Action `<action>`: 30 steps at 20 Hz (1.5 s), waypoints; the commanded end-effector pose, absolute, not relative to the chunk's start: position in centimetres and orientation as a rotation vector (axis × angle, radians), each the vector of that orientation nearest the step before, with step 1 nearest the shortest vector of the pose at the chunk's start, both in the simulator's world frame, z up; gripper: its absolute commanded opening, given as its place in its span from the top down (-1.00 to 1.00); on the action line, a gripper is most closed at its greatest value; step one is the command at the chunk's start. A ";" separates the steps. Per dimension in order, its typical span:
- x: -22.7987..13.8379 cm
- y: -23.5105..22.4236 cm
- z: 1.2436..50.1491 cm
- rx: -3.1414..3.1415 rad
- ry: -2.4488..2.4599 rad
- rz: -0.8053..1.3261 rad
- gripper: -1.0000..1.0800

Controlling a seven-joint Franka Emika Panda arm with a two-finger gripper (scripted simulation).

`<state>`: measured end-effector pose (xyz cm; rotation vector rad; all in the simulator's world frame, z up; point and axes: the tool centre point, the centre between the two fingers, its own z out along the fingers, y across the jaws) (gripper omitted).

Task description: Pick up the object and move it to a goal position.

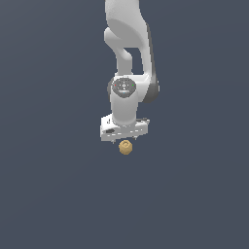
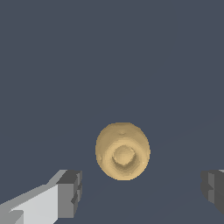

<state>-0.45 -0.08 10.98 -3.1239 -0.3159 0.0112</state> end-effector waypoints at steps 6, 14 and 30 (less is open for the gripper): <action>-0.8 0.6 9.0 -3.113 -0.424 0.000 -0.92; -0.8 0.6 7.9 -3.113 -0.419 0.002 -0.92; -0.8 0.6 4.0 -3.113 -0.426 0.000 1.00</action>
